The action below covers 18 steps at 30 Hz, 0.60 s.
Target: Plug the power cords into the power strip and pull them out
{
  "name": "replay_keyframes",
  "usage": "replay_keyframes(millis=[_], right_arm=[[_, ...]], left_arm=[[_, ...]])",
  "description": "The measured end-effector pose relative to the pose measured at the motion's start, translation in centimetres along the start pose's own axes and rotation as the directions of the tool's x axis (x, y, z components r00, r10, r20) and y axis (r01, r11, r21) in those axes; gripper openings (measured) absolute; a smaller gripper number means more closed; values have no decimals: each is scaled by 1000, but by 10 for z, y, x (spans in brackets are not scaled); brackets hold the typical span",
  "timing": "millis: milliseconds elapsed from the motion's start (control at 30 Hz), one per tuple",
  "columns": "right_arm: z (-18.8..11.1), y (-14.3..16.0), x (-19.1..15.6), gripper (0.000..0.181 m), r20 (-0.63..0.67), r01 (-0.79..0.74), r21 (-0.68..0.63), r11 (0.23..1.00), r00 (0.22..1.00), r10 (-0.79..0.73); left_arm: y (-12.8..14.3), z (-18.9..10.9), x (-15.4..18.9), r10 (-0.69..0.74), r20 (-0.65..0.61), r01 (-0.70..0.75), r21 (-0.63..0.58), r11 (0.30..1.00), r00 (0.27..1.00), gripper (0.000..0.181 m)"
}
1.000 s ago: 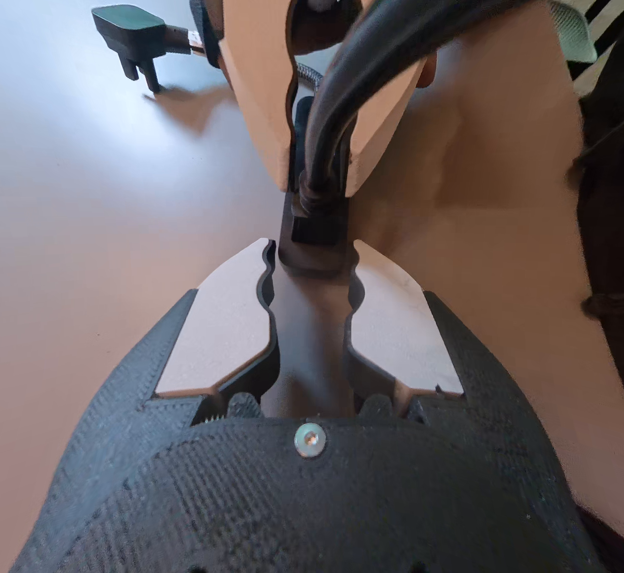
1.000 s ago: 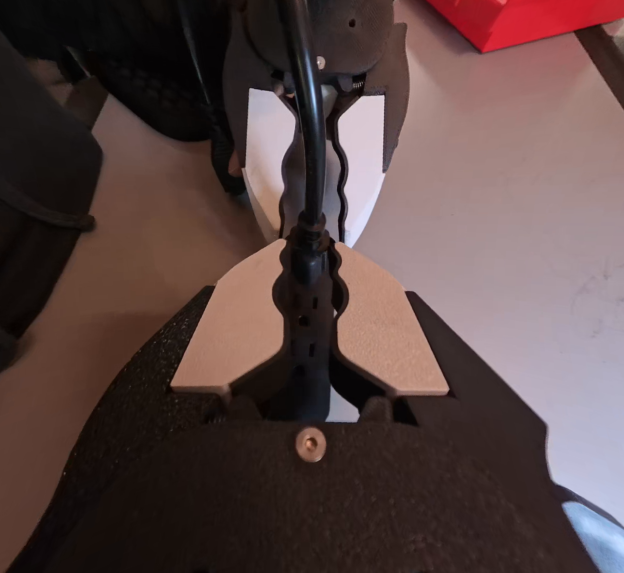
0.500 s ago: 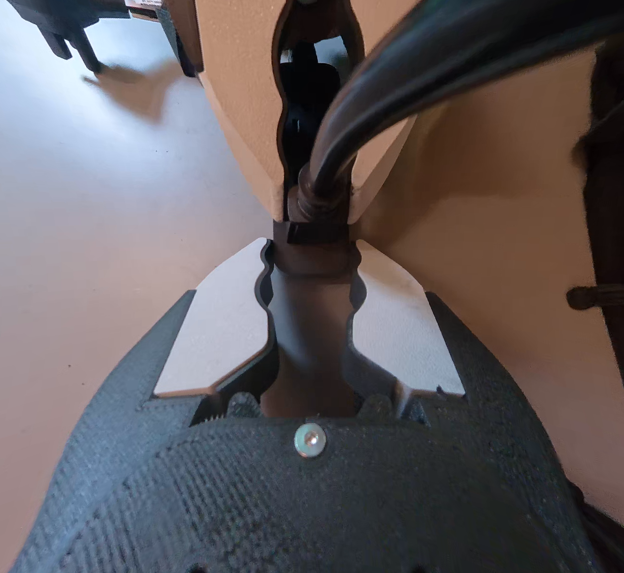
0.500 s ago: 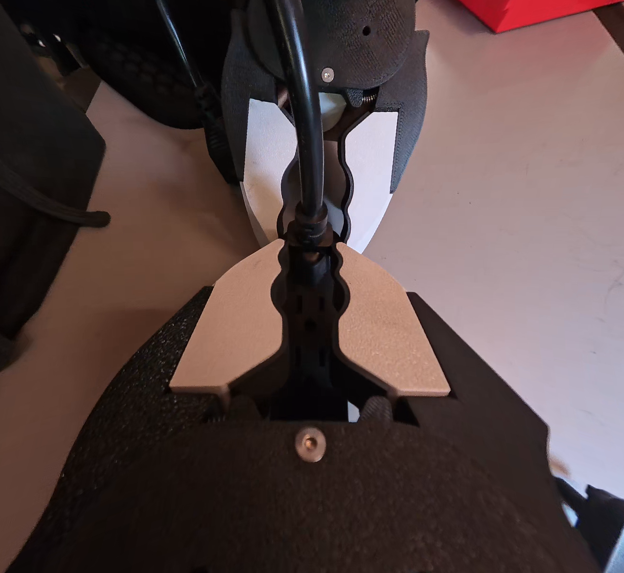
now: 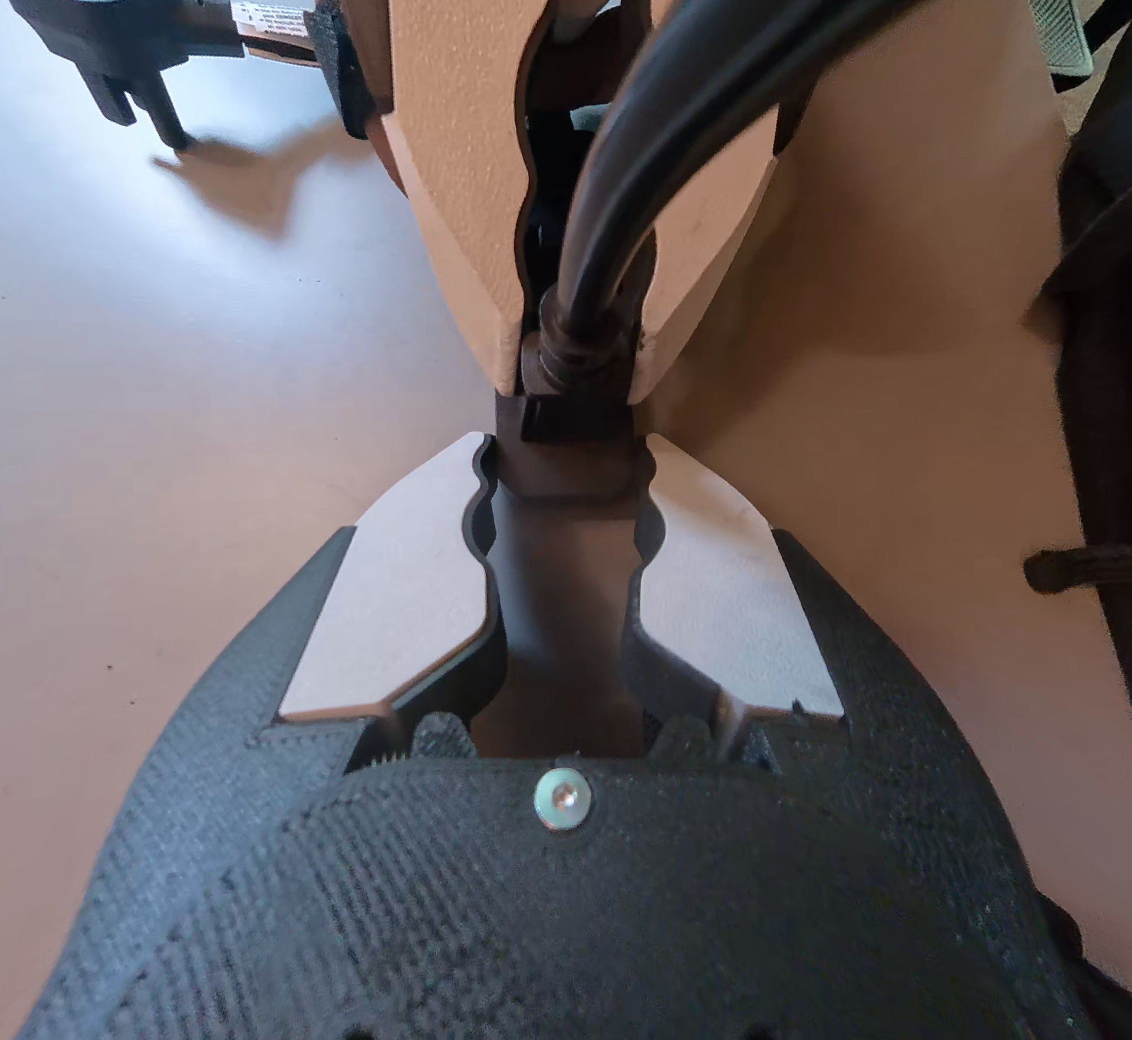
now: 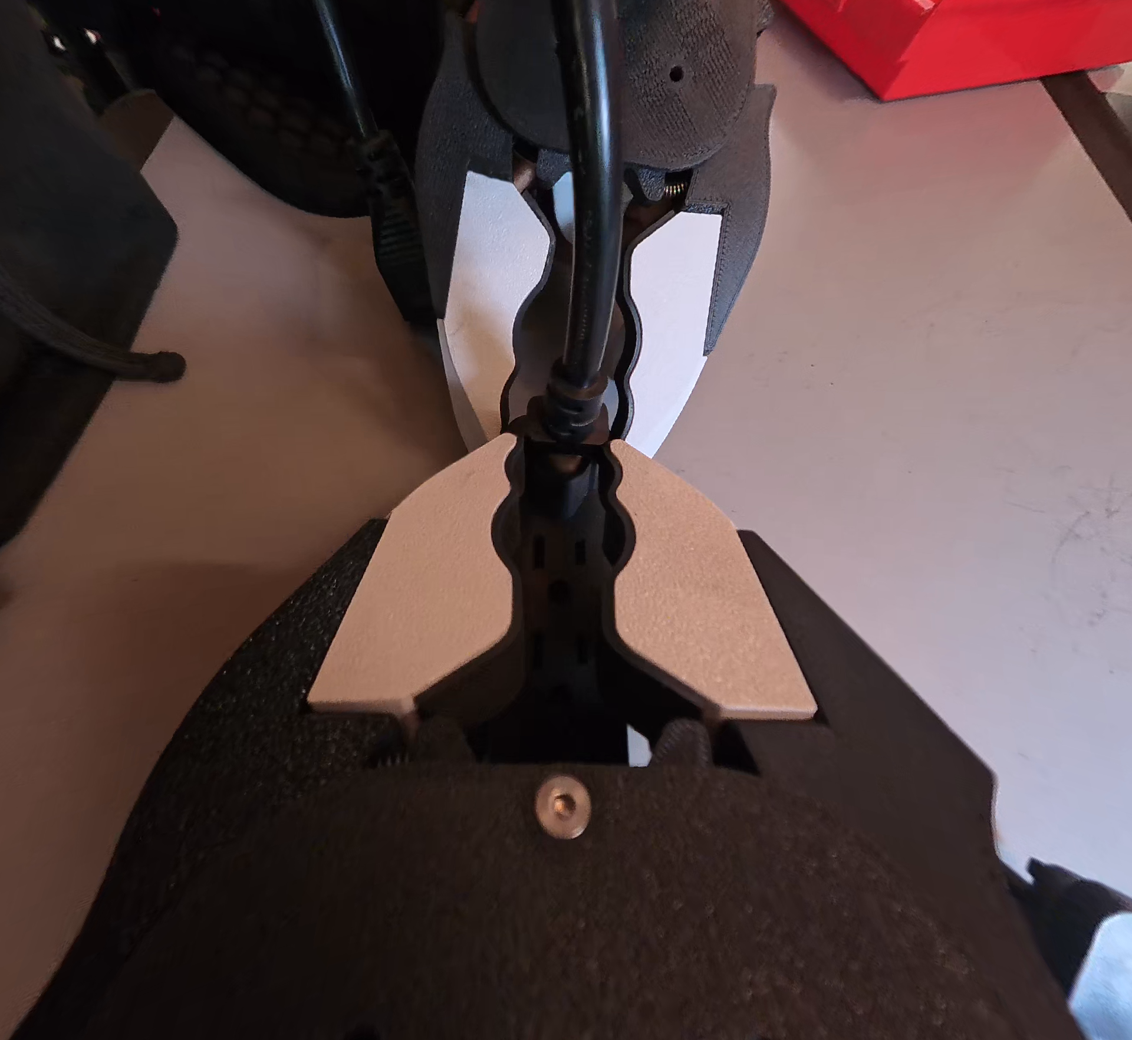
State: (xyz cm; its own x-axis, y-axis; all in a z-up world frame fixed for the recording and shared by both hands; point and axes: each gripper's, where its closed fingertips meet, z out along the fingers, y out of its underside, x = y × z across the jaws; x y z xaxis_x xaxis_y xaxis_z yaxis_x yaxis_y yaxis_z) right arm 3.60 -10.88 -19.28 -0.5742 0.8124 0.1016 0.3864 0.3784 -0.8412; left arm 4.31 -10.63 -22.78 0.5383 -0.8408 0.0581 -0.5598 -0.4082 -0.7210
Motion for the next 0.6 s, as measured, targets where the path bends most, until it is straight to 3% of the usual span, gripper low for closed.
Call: replay_keyframes(millis=[600], right_arm=[[0, 0, 3, 23, 9, 35, 6, 999, 999, -35]], left_arm=[[-4, -3, -3, -29, 21, 29, -1, 1000, 999, 43]])
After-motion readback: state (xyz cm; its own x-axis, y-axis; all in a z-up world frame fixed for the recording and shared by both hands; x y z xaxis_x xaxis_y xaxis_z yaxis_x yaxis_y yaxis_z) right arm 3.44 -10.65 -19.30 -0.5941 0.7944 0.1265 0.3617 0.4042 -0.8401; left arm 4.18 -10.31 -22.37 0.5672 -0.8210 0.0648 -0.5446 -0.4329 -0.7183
